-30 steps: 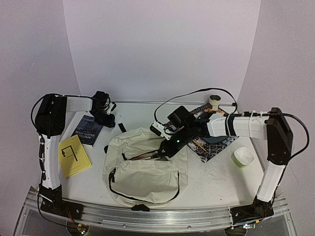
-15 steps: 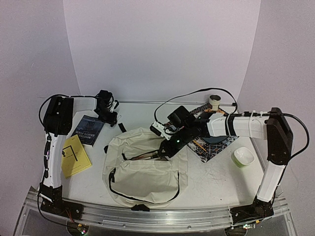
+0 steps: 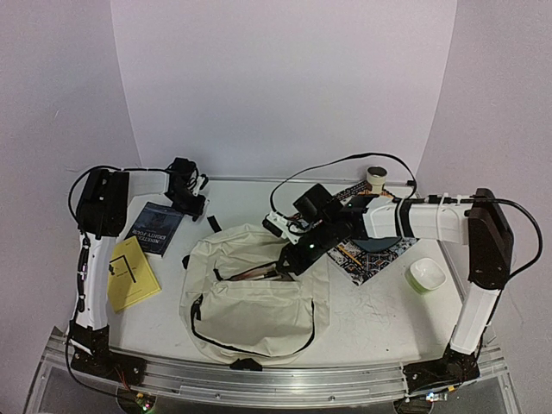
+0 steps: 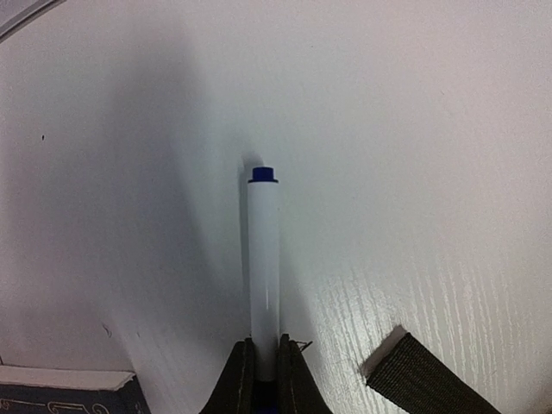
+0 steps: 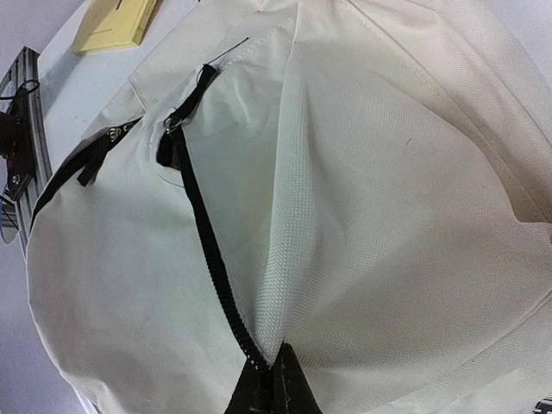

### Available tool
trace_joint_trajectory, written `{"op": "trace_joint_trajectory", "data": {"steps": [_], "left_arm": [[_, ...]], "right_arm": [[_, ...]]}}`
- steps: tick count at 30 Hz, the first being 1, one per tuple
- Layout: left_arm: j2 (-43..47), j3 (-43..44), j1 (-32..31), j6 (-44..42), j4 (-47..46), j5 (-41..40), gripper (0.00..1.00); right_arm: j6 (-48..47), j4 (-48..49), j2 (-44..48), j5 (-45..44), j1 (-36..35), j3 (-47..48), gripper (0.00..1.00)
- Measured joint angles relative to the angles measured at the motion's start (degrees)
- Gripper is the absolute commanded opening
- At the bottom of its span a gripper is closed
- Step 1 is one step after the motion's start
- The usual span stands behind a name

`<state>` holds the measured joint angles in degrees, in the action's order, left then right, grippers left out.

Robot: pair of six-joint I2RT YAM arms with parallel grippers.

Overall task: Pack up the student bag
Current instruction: Pick up the pen at the center of the board, then place the pen in the lower front pocket of the bag.

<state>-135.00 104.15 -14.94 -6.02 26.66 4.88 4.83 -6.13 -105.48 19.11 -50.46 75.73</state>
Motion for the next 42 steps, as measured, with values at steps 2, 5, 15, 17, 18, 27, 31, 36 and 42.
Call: {"op": "trace_joint_trajectory", "data": {"steps": [2, 5, 15, 17, 18, 27, 31, 36, 42], "left_arm": [[1.27, -2.23, -0.02, 0.03, -0.82, 0.45, 0.00], [3.94, -6.14, -0.02, 0.11, -0.62, 1.17, 0.00], [17.71, -20.84, -0.14, 2.60, 0.58, 1.56, 0.00], [22.03, -24.33, -0.29, 3.60, -0.23, 1.91, 0.00], [23.99, -25.79, -0.47, 4.28, -0.51, 2.04, 0.00], [41.36, -42.17, -9.67, 7.61, -7.68, -0.30, 0.00], [47.42, -49.59, -14.87, 7.87, -12.30, -1.41, 0.00], [52.68, -56.37, -17.94, 7.62, -18.09, -2.89, 0.00], [56.91, -62.06, -23.51, 5.48, -24.69, -3.51, 0.00]], "right_arm": [[-0.06, -0.03, -0.13, -0.24, 0.00, 0.08, 0.00], [-0.10, -0.06, -0.43, -0.76, 0.00, 0.30, 0.00], [-0.48, 1.35, -0.43, -8.00, -0.22, 0.30, 0.00], [-0.61, 2.18, -0.43, -9.60, -0.22, 0.30, 0.00], [-0.70, 2.60, -0.43, -10.24, -0.22, 0.30, 0.00], [-3.82, 4.94, -0.43, -12.97, -0.20, 0.37, 0.00], [-5.51, 5.29, -0.43, -13.03, -0.20, 0.84, 0.00], [-6.51, 6.14, -0.43, -12.70, -0.04, 0.96, 0.00], [-6.60, 6.32, -0.50, -11.68, 0.34, 0.96, 0.00]]}}
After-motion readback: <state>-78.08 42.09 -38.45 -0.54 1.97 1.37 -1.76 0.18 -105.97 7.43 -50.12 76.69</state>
